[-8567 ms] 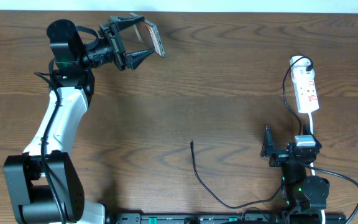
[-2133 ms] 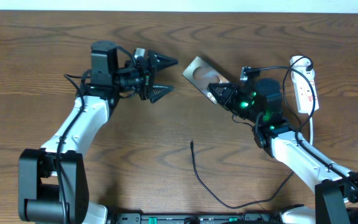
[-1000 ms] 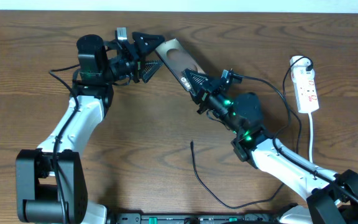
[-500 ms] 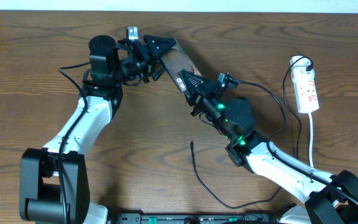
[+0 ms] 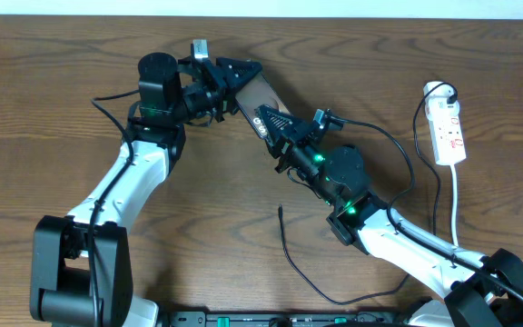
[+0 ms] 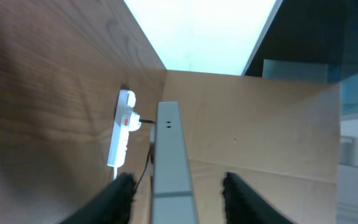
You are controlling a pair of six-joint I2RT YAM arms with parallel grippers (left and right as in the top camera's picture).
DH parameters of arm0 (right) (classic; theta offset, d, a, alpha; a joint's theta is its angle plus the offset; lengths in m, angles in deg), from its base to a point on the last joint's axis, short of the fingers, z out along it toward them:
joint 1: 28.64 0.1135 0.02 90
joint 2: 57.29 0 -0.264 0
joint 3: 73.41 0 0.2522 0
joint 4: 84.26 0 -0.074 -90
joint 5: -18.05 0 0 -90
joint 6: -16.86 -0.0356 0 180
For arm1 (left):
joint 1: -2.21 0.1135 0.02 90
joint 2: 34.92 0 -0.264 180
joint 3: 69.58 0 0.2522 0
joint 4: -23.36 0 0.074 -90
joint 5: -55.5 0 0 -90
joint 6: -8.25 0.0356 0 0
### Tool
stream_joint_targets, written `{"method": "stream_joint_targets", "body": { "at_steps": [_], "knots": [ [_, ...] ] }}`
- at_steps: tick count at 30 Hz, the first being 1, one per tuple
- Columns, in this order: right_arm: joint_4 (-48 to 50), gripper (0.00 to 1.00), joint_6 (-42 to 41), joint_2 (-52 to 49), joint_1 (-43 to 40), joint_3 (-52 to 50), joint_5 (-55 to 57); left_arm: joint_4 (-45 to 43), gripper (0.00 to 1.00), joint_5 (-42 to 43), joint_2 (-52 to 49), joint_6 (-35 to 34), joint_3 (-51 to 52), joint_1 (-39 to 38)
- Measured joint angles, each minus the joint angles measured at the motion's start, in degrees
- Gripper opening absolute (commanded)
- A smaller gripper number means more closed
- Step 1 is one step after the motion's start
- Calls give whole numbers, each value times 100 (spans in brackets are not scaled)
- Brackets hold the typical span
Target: Plug charger to phone and switch on socket
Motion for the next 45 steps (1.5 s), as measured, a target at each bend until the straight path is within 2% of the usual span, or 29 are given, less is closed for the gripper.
{"method": "stream_joint_targets", "body": {
  "at_steps": [2, 3, 13, 14, 16, 18, 19, 20, 21, 25, 30, 36, 39, 43, 44, 45],
  "knots": [
    [-2, 1, 0, 0, 0, 0, 0, -2, 19, -44, 0, -2, 0, -11],
    [-2, 2, 0, 0, 2, 0, 0, -2, 8, -59, 0, 7, 0, -13],
    [-9, 2, 188, -2, 9, 0, 2, 63, 7, -107, 0, -31, 0, -13],
    [-9, 7, 188, -2, 9, 0, 2, 61, 7, -107, 0, -33, 0, -13],
    [-4, 28, 164, -2, 9, 0, 15, 57, 7, -107, 0, -26, 0, -13],
    [57, 64, 74, -2, 9, 0, 33, 37, 7, -125, 0, 20, 0, -17],
    [83, 79, 79, 2, 9, 2, 39, 39, 7, -136, 0, 31, 0, -15],
    [98, 93, 74, 2, 7, 2, 39, 44, 8, -164, -2, 42, 0, -4],
    [94, 99, 74, 2, 7, 2, 44, 42, 7, -173, -2, 52, 0, 9],
    [199, 99, 129, 2, -39, 2, 13, 46, 7, -166, -2, 68, 0, 186],
    [741, 99, 645, 4, -409, 2, -393, 44, 7, 122, -2, 173, 0, 791],
    [951, 99, 2006, 9, -1266, 4, -1880, 35, 7, 1106, -2, 466, 0, 1923],
    [857, 99, 2437, 9, -1515, 7, -2400, 42, 7, 1683, -2, 660, 0, 2496],
    [-205, 99, 3239, 9, -1646, 42, -3259, 37, 7, 2328, -2, 813, 0, 3115],
    [-592, 99, 3390, 15, -1617, 81, -3331, 33, 7, 2430, -2, 831, 0, 3206],
    [-1375, 99, 3705, 39, -1543, 153, -3410, 31, 7, 2549, -2, 852, 0, 3294]
  ]
}}
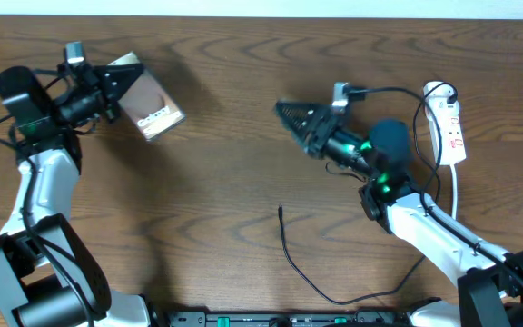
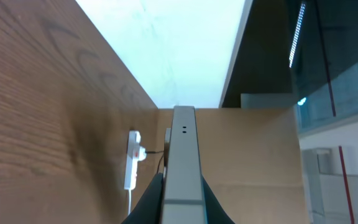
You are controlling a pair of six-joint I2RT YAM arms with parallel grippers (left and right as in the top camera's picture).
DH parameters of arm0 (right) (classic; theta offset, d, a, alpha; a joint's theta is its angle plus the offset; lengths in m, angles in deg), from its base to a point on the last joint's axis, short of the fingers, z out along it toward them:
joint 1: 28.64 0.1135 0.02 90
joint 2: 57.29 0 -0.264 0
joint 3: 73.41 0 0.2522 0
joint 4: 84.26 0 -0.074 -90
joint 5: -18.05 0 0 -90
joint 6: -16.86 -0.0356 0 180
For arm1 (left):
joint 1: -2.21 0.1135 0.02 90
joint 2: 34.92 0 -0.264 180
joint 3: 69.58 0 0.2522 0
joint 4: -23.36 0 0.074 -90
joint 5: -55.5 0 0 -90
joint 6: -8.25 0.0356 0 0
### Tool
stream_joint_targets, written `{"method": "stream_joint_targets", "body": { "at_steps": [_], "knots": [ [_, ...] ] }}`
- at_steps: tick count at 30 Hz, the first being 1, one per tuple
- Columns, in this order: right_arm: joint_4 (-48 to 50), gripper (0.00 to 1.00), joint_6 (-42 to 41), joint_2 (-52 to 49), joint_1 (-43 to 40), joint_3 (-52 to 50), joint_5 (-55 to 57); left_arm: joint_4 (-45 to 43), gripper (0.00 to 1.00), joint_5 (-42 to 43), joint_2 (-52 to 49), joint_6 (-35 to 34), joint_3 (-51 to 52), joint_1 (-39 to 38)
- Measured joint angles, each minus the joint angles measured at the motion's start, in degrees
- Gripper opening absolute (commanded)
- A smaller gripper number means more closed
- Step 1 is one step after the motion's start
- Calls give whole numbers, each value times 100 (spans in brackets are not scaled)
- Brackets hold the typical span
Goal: Plug charger to phone and switch on socket
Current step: 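Release the right gripper and move it toward the black cable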
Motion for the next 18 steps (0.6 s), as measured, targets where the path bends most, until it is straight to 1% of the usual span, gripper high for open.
{"method": "stream_joint_targets", "body": {
  "at_steps": [1, 4, 8, 10, 13, 18],
  "knots": [
    [-264, 99, 92, 0, 46, 33, -9, 0, 7, 76, 0, 13, 0, 57],
    [-2304, 99, 914, -13, 487, 249, 85, -17, 7, 245, 0, 68, 0, 258],
    [-4148, 99, 1620, -22, 1084, 514, 691, -13, 7, 308, 0, 203, 0, 428],
    [-4813, 99, 1836, -22, 1353, 575, 1075, -15, 8, 313, 0, 240, 0, 496],
    [-5449, 99, 1956, -22, 1561, 595, 1561, -15, 8, 332, 0, 262, 0, 564],
    [-6236, 99, 1843, -22, 1963, 603, 2522, -13, 7, 380, 0, 350, 0, 575]
  ]
}}
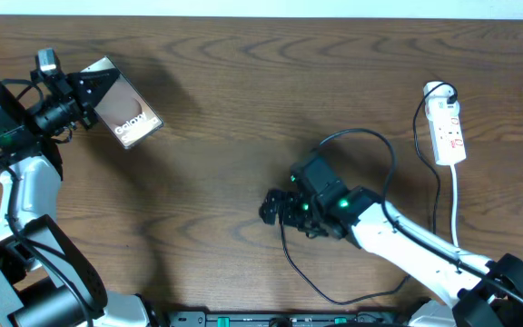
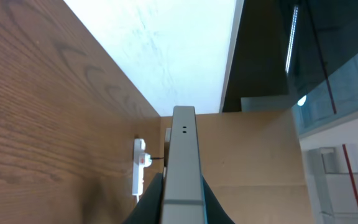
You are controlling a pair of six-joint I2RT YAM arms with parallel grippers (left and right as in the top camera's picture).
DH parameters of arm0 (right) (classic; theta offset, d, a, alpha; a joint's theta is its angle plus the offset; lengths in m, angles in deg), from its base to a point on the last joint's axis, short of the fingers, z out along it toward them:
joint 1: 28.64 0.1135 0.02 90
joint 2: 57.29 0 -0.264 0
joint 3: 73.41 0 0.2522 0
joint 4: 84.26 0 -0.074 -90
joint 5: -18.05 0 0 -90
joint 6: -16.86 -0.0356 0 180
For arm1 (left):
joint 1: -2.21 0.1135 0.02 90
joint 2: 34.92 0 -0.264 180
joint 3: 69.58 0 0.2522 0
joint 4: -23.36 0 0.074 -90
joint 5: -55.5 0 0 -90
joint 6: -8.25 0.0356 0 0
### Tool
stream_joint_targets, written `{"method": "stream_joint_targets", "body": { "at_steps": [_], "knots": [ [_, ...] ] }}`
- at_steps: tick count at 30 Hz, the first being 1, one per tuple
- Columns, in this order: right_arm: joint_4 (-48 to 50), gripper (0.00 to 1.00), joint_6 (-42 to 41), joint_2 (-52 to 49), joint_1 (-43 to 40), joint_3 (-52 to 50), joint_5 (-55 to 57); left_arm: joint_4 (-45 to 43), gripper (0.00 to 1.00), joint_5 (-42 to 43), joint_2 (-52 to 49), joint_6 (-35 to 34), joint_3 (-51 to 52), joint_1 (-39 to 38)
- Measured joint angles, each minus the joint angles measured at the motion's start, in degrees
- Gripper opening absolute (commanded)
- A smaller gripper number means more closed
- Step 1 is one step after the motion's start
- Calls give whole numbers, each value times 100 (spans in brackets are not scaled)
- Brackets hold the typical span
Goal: Plug charger to phone and switch on socket
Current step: 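Release the right gripper and move it toward the black cable, then lower the right gripper and grasp the cable's USB-C plug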
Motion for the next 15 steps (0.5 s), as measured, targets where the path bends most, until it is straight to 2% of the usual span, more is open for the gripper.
{"method": "stream_joint_targets", "body": {
  "at_steps": [2, 5, 7, 11, 15],
  "knots": [
    [-48, 99, -96, 0, 232, 0, 450, -2, 7, 13, 0, 35, 0, 2],
    [-39, 91, -232, 0, 514, 0, 973, -2, 8, 15, 0, 42, 0, 2],
    [13, 89, -280, -17, 625, 0, 1145, -2, 7, 15, 0, 42, 0, 2],
    [168, 88, -313, -273, 667, 0, 1250, -2, 7, 15, 0, 63, 0, 2],
    [262, 81, -269, -573, 625, 9, 1217, -2, 7, 15, 0, 105, 0, 2]
  ]
}}
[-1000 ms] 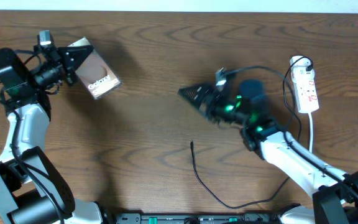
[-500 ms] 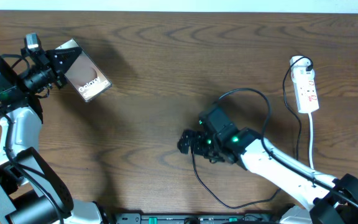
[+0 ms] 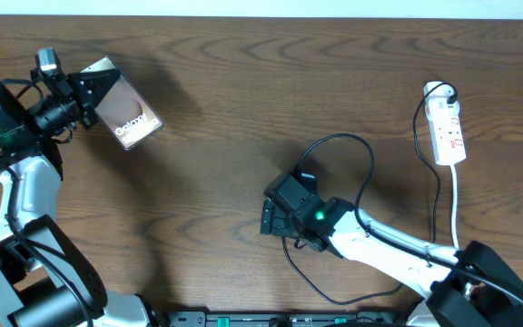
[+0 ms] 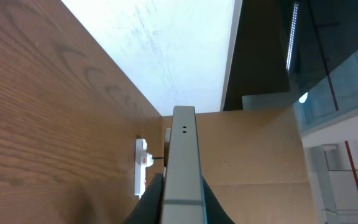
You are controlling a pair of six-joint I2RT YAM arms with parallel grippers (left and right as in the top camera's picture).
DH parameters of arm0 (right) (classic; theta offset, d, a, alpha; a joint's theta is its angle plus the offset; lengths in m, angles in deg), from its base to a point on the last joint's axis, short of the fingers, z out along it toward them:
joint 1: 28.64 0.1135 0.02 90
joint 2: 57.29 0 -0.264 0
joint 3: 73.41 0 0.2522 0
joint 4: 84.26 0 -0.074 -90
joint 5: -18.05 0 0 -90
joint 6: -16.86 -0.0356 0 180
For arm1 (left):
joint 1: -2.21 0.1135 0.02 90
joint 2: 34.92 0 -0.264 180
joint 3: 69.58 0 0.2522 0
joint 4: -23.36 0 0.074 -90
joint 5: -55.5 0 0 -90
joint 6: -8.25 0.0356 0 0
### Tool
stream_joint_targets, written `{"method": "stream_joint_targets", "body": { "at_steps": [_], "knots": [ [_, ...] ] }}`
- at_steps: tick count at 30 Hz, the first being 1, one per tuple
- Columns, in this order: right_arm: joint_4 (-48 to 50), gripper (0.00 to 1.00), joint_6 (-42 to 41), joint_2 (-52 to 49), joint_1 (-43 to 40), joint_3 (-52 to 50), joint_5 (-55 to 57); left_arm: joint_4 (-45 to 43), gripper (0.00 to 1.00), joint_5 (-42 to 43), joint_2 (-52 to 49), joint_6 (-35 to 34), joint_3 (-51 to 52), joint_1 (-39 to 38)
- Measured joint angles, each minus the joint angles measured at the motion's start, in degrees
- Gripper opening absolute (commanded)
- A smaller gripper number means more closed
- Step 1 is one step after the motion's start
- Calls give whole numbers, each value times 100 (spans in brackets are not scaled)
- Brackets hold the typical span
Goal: Plug charger to phone and switch on socket
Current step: 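Lower the right gripper and grasp the cable's USB-C plug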
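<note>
At the far left of the overhead view my left gripper [image 3: 87, 94] is shut on the phone [image 3: 125, 115], holding it off the table with its printed face up. The left wrist view shows the phone [image 4: 183, 143] edge-on, two small holes in its end, with the left gripper [image 4: 181, 186] pinching it from both sides. My right gripper [image 3: 269, 218] is low over the table at the middle front, on the free end of the black charger cable [image 3: 309, 277]. The plug itself is hidden under it. The white power strip [image 3: 448, 129] lies at the right.
A white lead [image 3: 455, 204] runs from the power strip toward the front edge. A black cable loop [image 3: 339, 145] arches behind the right arm. The power strip [image 4: 141, 167] also shows small in the left wrist view, with a cardboard wall [image 4: 253, 155] behind it.
My right gripper has shifted slightly left and forward and now sits over the cable's free end. The left gripper and the phone have not moved.
First both grippers met at the phone at the back middle, the left one's fingers apart on either side of it. Then the left gripper held the phone at the far left and the right gripper was free near the power strip. After that the right gripper was down by the cable's end, where it is now.
</note>
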Motion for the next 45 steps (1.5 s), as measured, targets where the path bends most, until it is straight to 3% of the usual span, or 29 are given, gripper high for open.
{"method": "stream_joint_targets", "body": {
  "at_steps": [5, 8, 17, 23, 30, 39, 44, 45],
  "knots": [
    [-122, 72, 197, -245, -22, 278, -13, 0, 7, 0, 0, 59, 0, 0],
    [-358, 61, 313, -503, -24, 645, -22, 0, 7, -2, 0, 61, 0, 0],
    [-1196, 57, 459, -1410, -52, 1620, -85, 2, 7, 4, 0, 61, 0, 0],
    [-1279, 36, 487, -1421, -55, 1633, -83, 2, 7, 24, 0, 61, 0, 0],
    [-1318, 1, 466, -1421, -55, 1633, -83, 2, 7, 42, 0, 61, 0, 0],
    [-1381, 1, 459, -1421, -55, 1637, -103, 2, 8, 42, 0, 61, 0, 0],
    [-1394, 36, 433, -1421, -55, 1637, -122, 0, 8, 44, 0, 61, 0, 0],
    [-1405, 39, 452, -1421, -55, 1637, -120, 2, 8, 42, 0, 61, 0, 0]
  ]
}}
